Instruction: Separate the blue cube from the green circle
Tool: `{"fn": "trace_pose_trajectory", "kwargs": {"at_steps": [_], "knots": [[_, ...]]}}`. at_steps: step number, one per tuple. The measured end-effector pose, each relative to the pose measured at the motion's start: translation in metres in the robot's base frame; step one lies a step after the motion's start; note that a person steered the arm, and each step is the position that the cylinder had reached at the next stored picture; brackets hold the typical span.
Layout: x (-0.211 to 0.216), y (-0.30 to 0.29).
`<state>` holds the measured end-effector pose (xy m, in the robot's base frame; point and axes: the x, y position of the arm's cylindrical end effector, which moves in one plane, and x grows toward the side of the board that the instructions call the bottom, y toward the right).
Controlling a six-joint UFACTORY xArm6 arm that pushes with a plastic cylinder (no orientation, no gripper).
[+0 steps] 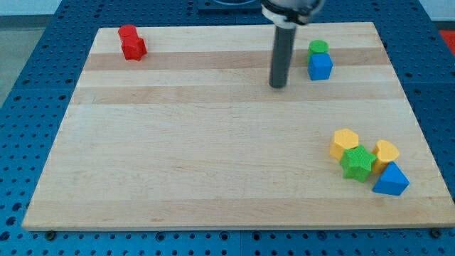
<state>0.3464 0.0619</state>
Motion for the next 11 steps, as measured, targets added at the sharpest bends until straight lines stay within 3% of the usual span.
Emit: {"fn": "trace_pose_trajectory", "kwargs": {"at_steps": [1, 5, 6, 11], "knots": [[-0.053, -0.005], [-0.106, 0.066], [-0.099, 0.078], [0.023, 0.078]]}}
